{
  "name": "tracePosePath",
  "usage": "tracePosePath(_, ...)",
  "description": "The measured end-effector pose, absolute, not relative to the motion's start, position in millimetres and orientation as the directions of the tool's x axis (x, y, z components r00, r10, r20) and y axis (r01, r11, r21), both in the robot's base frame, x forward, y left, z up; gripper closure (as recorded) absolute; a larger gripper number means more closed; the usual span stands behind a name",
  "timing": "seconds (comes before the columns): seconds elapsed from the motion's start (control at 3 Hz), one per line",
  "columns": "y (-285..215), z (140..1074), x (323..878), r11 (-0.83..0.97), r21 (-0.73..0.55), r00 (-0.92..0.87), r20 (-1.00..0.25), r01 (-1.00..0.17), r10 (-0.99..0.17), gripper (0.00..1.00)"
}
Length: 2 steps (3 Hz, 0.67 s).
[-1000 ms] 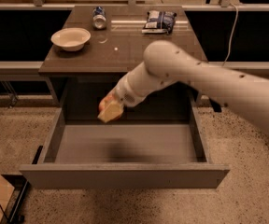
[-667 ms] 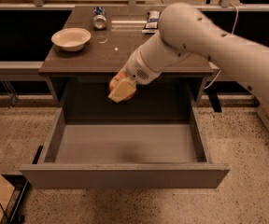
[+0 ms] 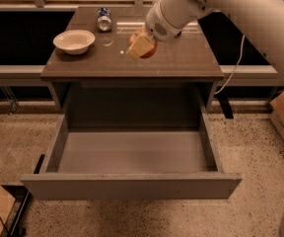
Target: Pick apple from top drawer and place on counter
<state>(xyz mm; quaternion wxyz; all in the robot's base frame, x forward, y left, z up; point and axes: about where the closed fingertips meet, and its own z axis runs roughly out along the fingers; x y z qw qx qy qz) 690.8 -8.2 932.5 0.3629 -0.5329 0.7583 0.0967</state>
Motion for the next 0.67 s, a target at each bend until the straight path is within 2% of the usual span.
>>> tracePosePath(0.33,-8,936,743,0.517,-0.245,-0.23,-0.686,-0.82,-0.69,1.0)
tracePosePath(0.67,-2,907,784,0.588,-0.188,-0.29,-0.727,-0.787,-0.622,1.0)
